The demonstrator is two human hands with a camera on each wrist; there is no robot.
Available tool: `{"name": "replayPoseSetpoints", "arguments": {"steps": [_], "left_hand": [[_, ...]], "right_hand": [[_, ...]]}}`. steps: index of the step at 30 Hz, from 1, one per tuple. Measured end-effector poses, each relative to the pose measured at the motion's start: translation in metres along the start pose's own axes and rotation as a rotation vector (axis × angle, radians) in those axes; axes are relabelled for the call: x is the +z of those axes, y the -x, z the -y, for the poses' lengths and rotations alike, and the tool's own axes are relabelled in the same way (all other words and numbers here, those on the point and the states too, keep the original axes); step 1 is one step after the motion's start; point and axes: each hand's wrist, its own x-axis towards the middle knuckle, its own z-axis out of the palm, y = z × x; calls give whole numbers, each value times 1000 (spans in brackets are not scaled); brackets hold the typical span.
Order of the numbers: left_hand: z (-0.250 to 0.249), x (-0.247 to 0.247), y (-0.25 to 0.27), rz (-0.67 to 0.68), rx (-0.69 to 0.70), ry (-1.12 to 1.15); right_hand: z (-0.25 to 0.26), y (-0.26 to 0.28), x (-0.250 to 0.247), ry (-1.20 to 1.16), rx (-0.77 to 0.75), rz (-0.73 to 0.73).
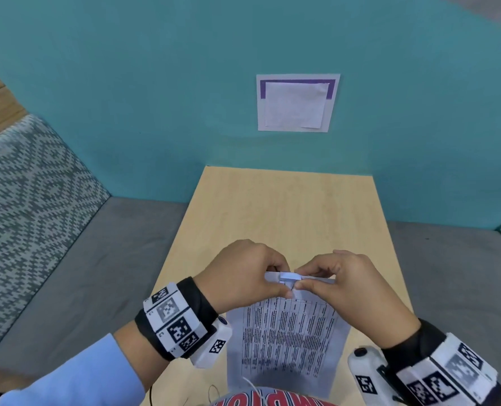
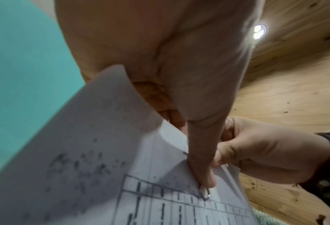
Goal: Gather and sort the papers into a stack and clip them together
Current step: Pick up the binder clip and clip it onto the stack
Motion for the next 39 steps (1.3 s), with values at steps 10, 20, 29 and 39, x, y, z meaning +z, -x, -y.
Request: {"name": "replayPoseSetpoints", "arguments": {"steps": [10, 20, 29, 39], "left_hand": [[61, 21, 24, -66, -185, 896], [72, 87, 5, -217, -346, 1144], [126, 131, -25, 99, -708, 1178], [168, 211, -32, 169, -915, 978]], "right_hand": [[-2, -8, -38, -339, 104, -3], [-85, -16, -48, -1005, 485, 53], [-135, 4, 96, -933, 750, -69], [-203, -10, 165, -562, 924, 167]]}}
